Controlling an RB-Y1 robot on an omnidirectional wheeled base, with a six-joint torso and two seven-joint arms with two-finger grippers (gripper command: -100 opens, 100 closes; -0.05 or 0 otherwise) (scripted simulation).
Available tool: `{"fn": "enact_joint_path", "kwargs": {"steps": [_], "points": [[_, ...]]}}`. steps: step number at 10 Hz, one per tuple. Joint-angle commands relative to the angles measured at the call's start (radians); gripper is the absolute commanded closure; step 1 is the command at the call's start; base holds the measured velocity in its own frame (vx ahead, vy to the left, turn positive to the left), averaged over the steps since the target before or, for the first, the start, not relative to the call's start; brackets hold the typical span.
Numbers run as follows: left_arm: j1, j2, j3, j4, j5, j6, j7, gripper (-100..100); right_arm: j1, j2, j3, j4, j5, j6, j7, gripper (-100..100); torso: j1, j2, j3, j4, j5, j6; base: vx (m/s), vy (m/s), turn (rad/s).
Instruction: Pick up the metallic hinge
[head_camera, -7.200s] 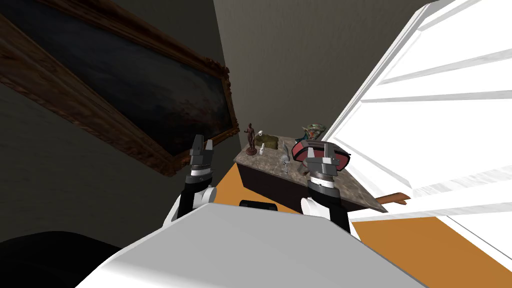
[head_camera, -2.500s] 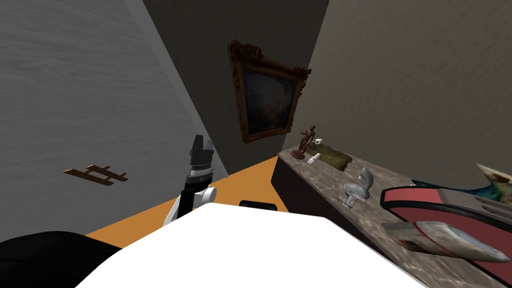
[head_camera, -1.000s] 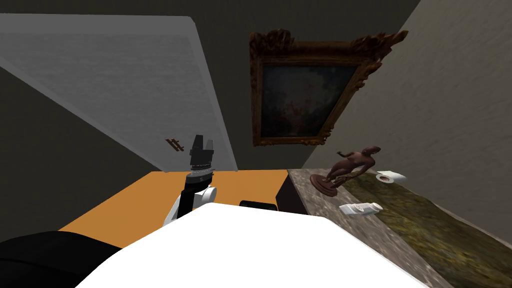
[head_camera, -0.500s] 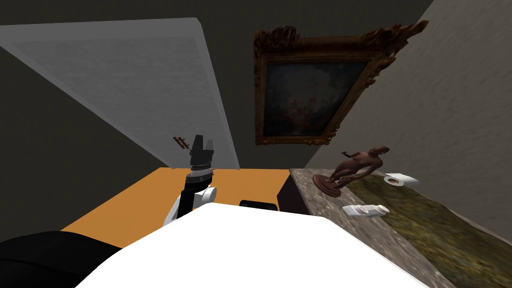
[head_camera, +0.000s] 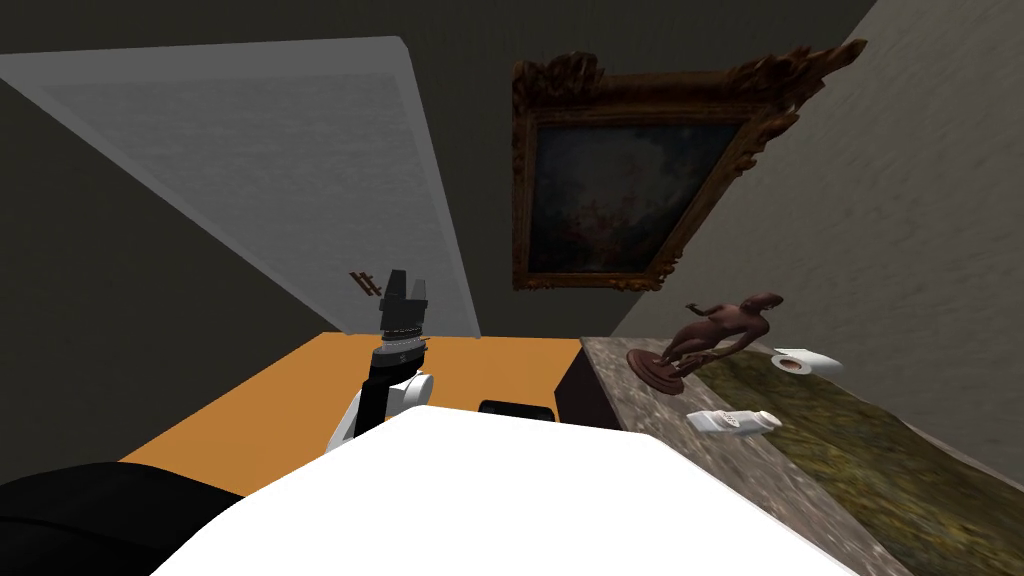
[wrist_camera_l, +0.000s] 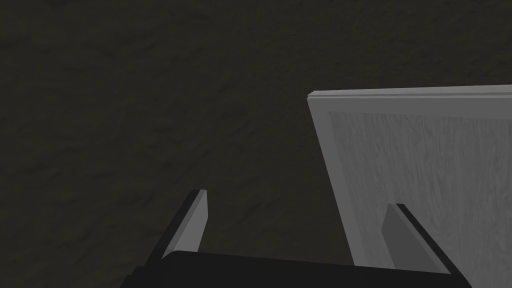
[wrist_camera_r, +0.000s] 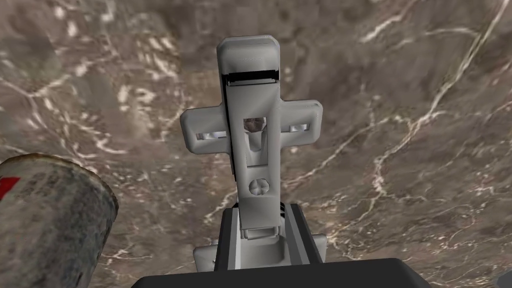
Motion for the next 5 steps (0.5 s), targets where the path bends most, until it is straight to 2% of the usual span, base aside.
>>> {"fn": "enact_joint_path", "kwargs": {"steps": [1, 2, 3, 4, 5], "points": [[0.000, 0.000, 0.000, 0.000, 0.000, 0.000, 0.000, 0, 0.000, 0.000, 0.000, 0.000, 0.000, 0.000, 0.000, 100, 0.000, 0.000, 0.000, 0.000, 0.000, 0.000, 0.000, 0.000, 0.000], [0.000, 0.000, 0.000, 0.000, 0.000, 0.000, 0.000, 0, 0.001, 0.000, 0.001, 0.000, 0.000, 0.000, 0.000, 100, -0.002, 0.001, 0.001, 0.001, -0.001, 0.000, 0.000, 0.000, 0.000], [0.000, 0.000, 0.000, 0.000, 0.000, 0.000, 0.000, 0, 0.001, 0.000, 0.000, 0.000, 0.000, 0.000, 0.001, 0, -0.002, 0.001, 0.001, 0.001, -0.002, 0.000, 0.000, 0.000, 0.000], [0.000, 0.000, 0.000, 0.000, 0.000, 0.000, 0.000, 0, 0.035, 0.004, -0.018, -0.019, 0.016, 0.001, 0.004, 100, -0.003, 0.001, 0.001, 0.001, -0.002, 0.000, 0.036, -0.012, -0.108], [0.000, 0.000, 0.000, 0.000, 0.000, 0.000, 0.000, 0, 0.065, 0.006, -0.035, -0.036, 0.026, -0.004, 0.003, 100, -0.004, 0.000, 0.000, 0.000, -0.002, 0.001, 0.065, -0.025, -0.123]]}}
